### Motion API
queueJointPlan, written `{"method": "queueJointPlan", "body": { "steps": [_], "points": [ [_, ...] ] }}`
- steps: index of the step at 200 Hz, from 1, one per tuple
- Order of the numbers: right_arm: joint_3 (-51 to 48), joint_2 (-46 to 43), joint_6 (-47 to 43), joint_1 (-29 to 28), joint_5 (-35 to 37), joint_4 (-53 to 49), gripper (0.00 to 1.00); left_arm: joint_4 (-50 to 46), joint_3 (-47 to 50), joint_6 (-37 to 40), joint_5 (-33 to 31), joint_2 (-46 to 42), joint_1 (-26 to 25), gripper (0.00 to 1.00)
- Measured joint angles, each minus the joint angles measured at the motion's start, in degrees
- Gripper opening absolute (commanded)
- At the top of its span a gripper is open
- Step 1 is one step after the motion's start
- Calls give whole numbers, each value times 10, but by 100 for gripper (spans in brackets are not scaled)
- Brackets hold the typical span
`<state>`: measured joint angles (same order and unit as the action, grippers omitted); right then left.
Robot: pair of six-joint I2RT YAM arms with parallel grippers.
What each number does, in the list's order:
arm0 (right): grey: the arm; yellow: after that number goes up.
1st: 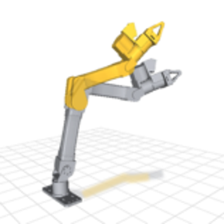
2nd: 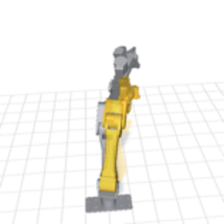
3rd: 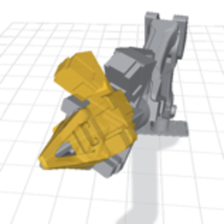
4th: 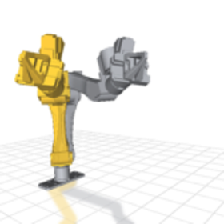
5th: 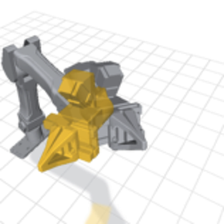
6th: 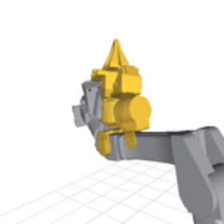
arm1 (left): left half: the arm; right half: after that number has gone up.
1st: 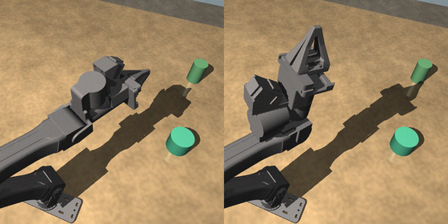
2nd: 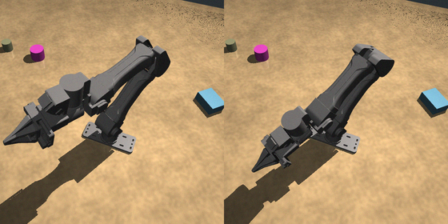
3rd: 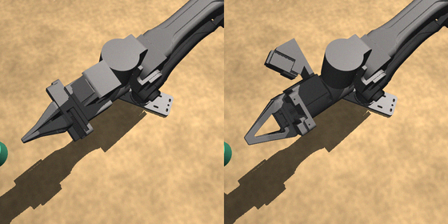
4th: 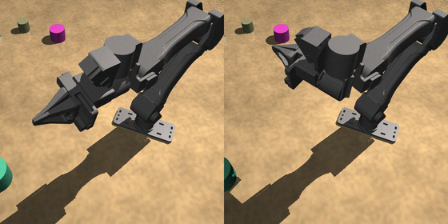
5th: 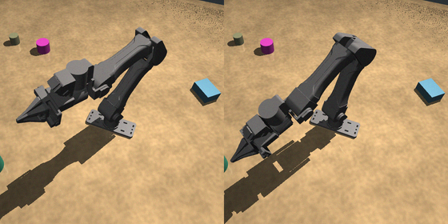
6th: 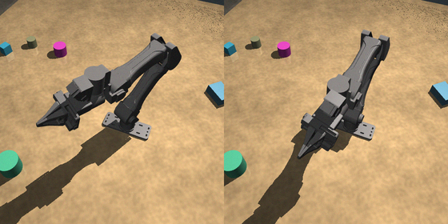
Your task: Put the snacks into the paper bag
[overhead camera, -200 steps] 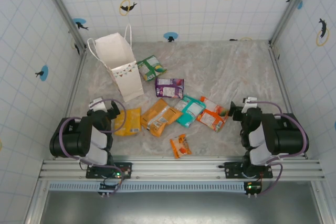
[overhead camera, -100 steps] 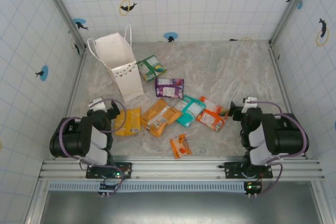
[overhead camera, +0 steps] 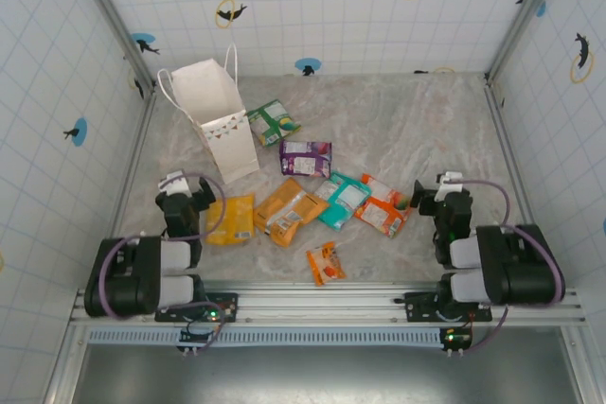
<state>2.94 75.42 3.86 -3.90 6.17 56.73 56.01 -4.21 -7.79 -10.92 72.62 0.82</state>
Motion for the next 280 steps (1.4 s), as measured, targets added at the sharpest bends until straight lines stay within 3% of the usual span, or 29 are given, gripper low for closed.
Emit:
{"method": "queueJointPlan", "body": {
  "steps": [51,104,142,183,236,280],
  "points": [
    [149,-135,26,-45,4,-264,98,-308,-114,-35,14,-169,-1,83],
    [373,-98,95,-115,-12,-521,98,-575,-292,-58,67,-231,-23,72],
    [492,-34,139,-199,-20,-636,98,-728,-437,-62,94,-192,-62,69],
    [551,9,181,-269,-26,-706,98,-848,-577,-80,110,-132,-122,68],
    [569,39,235,-315,-37,-735,98,-977,-748,-134,111,-23,-177,66],
    [569,54,264,-322,-46,-735,98,-1025,-868,-182,107,58,-207,65]
  ]
}}
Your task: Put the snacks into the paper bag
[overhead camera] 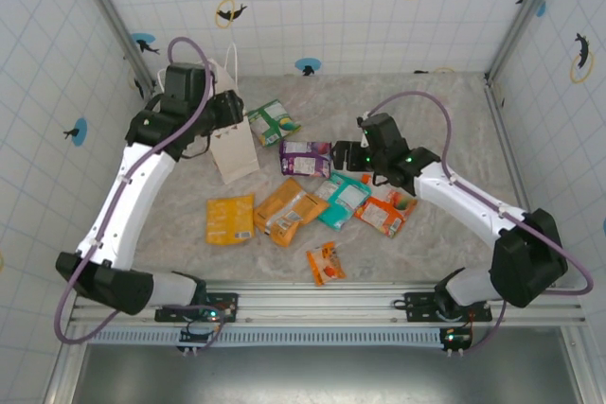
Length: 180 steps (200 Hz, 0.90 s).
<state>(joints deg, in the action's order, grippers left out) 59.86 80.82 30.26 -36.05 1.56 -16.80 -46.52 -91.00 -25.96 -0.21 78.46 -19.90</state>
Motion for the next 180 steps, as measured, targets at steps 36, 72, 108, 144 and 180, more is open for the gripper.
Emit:
{"method": "queueJointPlan", "body": {
  "steps": [36,72,108,144,180],
  "points": [
    [0,7,21,-2,-6,3,98,-32,-86,-16,-3,63,-1,64],
    [0,10,35,-4,-16,15,98,-63,-152,-24,-16,123,-3,64],
    [0,26,36,-3,-22,21,98,-80,-207,-26,-33,171,-4,66],
    [0,51,35,-2,-32,21,98,-89,-220,-26,-47,205,-4,67],
    [2,59,34,-2,-39,21,98,-97,-220,-29,-59,239,-3,62]
  ]
}}
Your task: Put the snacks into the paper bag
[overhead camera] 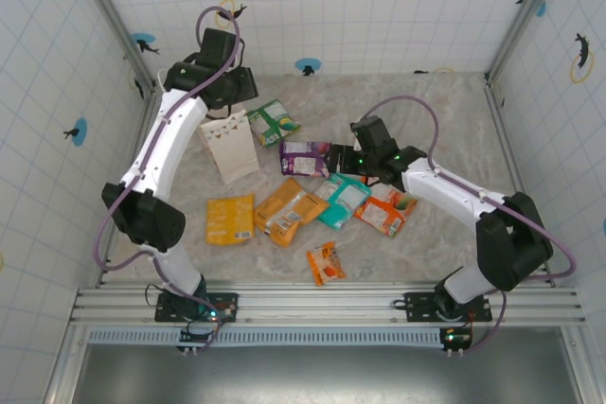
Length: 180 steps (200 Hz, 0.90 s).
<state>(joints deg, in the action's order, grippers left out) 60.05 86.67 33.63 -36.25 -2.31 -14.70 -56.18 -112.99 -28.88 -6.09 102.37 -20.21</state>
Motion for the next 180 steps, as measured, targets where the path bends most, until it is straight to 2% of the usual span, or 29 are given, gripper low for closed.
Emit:
{"method": "queueJointPlan", "body": {
  "steps": [29,68,101,125,180],
  "points": [
    [6,2,0,0,-6,2,98,1,0,-10,1,26,6,48],
    [6,6,0,0,-9,3,98,6,0,-14,7,54,26,42],
    [6,13,0,3,-12,2,98,14,0,-15,12,62,33,12],
    [7,14,-1,3,-12,2,98,14,0,0,21,62,34,0],
    [7,14,-1,3,-13,3,98,13,10,86,48,47,59,0]
  ]
}}
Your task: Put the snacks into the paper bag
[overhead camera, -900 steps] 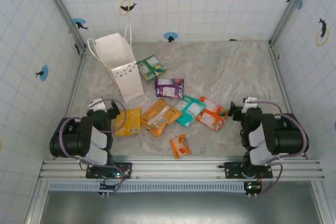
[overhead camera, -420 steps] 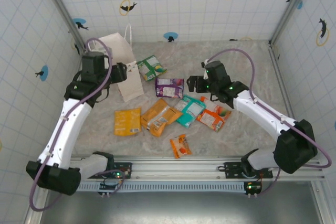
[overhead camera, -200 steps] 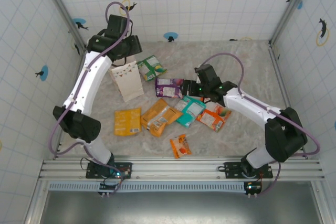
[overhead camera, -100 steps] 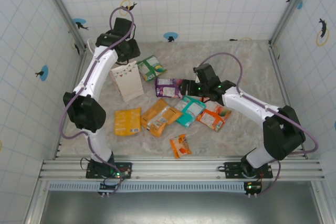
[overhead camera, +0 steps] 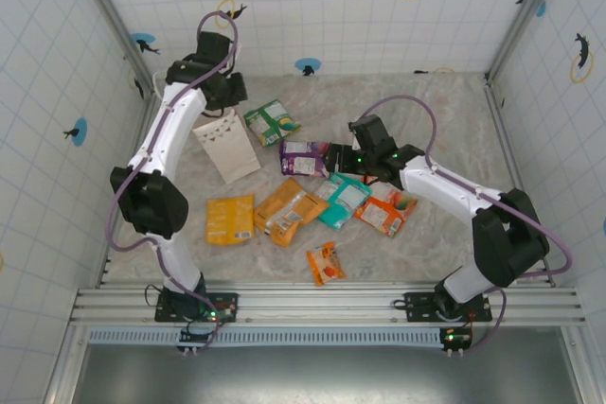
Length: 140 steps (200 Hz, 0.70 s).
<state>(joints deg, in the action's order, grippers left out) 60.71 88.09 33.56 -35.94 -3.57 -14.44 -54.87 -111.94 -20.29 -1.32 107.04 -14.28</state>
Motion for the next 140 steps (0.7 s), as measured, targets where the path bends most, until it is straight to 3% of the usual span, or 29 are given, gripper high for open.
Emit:
{"method": "queueJointPlan", "body": {
  "steps": [73,140],
  "points": [
    [0,0,0,-10,3,17,98,-9,23,204,18,-60,19,0],
    [0,-2,3,-24,9,26,98,-22,47,247,45,-66,19,0]
  ]
}}
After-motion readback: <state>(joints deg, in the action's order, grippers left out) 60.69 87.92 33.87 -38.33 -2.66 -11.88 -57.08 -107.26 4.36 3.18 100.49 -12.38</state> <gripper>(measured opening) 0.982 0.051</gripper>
